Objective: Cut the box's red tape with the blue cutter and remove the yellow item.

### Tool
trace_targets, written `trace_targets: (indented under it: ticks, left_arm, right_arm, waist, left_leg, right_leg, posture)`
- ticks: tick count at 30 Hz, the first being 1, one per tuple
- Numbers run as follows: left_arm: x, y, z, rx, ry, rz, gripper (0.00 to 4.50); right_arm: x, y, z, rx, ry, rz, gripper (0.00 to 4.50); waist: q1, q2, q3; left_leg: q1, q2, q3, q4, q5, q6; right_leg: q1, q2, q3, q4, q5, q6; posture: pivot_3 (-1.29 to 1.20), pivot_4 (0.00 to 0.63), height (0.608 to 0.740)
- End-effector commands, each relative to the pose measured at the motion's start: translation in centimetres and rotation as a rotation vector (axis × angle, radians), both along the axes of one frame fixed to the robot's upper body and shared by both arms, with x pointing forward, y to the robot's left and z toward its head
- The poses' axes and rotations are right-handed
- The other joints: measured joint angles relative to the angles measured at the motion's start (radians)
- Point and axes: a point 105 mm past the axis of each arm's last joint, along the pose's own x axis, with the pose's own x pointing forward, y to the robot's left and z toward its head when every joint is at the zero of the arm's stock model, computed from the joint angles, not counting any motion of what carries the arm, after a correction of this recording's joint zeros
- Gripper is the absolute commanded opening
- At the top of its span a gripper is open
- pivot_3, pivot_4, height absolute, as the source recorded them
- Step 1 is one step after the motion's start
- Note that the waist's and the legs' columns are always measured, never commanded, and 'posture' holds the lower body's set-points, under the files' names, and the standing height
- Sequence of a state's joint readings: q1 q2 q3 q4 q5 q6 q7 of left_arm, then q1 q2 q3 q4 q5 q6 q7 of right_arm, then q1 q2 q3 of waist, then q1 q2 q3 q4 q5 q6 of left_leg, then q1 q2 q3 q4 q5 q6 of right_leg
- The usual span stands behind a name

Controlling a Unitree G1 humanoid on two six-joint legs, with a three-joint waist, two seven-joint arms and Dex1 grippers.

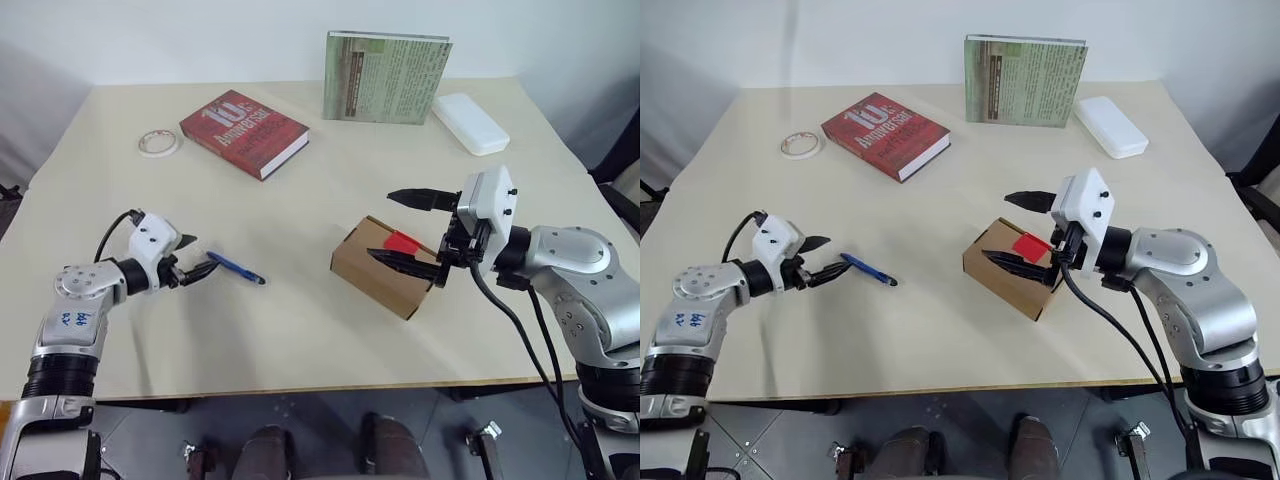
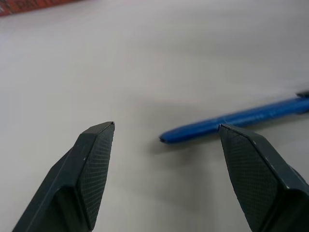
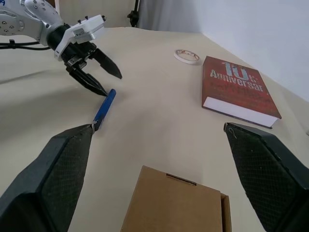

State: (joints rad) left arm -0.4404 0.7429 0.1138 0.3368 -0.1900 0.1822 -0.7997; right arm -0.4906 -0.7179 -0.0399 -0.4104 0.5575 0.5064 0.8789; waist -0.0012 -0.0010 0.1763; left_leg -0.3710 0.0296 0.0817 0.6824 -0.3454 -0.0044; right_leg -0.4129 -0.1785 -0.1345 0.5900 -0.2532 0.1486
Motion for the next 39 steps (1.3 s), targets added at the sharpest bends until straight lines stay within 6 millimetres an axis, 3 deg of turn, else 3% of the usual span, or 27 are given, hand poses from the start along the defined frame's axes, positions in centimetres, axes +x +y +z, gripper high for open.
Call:
trace_targets:
  ticks: [1, 12, 17, 20, 24, 30, 33, 39]
  left_arm:
    - [0.8, -0.1, 1.0, 0.012, -0.047, -0.002, 3.63]
    - [2.6, -1.6, -0.1, 0.046, -0.031, -0.068, 3.63]
    - [2.5, -2.2, -0.6, 0.06, -0.003, -0.127, 3.63]
    - [1.1, -2.0, -2.0, 0.107, 0.072, -0.193, 3.63]
    - [-2.5, 0.0, -4.8, 0.173, 0.243, -0.233, 3.63]
    - [-5.5, 2.1, -6.7, 0.218, 0.322, -0.194, 3.63]
    - [-5.3, 2.1, -6.0, 0.187, 0.272, -0.16, 3.63]
    - [-2.1, 0.8, -1.3, -0.017, 0.092, -0.086, 3.63]
  right_arm:
    - [-0.2, -0.1, 0.7, 0.013, -0.045, -0.005, 4.5]
    - [-0.1, -0.1, 0.7, 0.019, -0.045, -0.016, 4.5]
    - [-0.1, -0.1, 0.8, 0.021, -0.049, -0.019, 4.5]
    - [-0.3, -0.2, 0.7, 0.019, -0.05, -0.021, 4.5]
    - [-0.5, -0.3, 0.7, 0.022, -0.048, -0.029, 4.5]
    - [-0.7, -0.3, 0.7, 0.021, -0.046, -0.028, 4.5]
    - [-0.8, -0.1, 0.8, 0.028, -0.047, -0.009, 4.5]
    - [-1.4, 1.6, 0.5, 0.012, -0.054, 0.09, 4.5]
  waist:
    - [0.0, -0.001, 0.0]
    - [0.002, -0.002, 0.001]
    - [0.0, -0.002, 0.001]
    - [-0.002, -0.002, 0.001]
    - [-0.013, -0.001, 0.0]
    - [-0.027, 0.002, -0.002]
    - [-0.03, 0.004, -0.003]
    - [-0.022, 0.003, -0.002]
  left_leg:
    - [0.0, 0.0, 0.0, 0.0, 0.0, 0.0]
    - [0.0, 0.0, 0.001, 0.0, 0.0, 0.0]
    - [0.0, 0.0, 0.001, 0.0, 0.0, 0.0]
    - [0.001, 0.0, 0.002, 0.0, 0.0, 0.0]
    - [0.003, 0.001, 0.003, -0.001, 0.0, 0.0]
    - [0.006, 0.002, 0.006, -0.001, -0.002, 0.001]
    - [0.011, 0.003, 0.011, -0.003, -0.004, 0.001]
    - [0.012, 0.003, 0.012, -0.002, -0.004, 0.001]
  right_leg:
    - [0.0, 0.0, 0.0, 0.0, 0.0, 0.0]
    - [0.0, 0.0, 0.0, 0.0, 0.0, 0.0]
    - [0.0, 0.0, 0.0, 0.0, 0.0, 0.0]
    - [0.0, 0.0, 0.0, 0.0, 0.0, 0.0]
    - [0.0, 0.0, 0.0, 0.0, 0.0, 0.0]
    - [0.001, 0.0, 0.002, 0.001, 0.0, 0.0]
    - [0.002, 0.0, 0.003, 0.002, 0.0, 0.0]
    - [0.002, 0.0, 0.004, 0.002, 0.0, 0.0]
  posture:
    - [0.0, 0.15, 0.74]
    - [0.0, 0.15, 0.74]
    - [0.0, 0.15, 0.74]
    - [0.0, 0.15, 0.74]
    - [0.0, 0.15, 0.74]
    - [0.0, 0.15, 0.74]
    - [0.0, 0.15, 0.74]
    - [0.0, 0.15, 0.74]
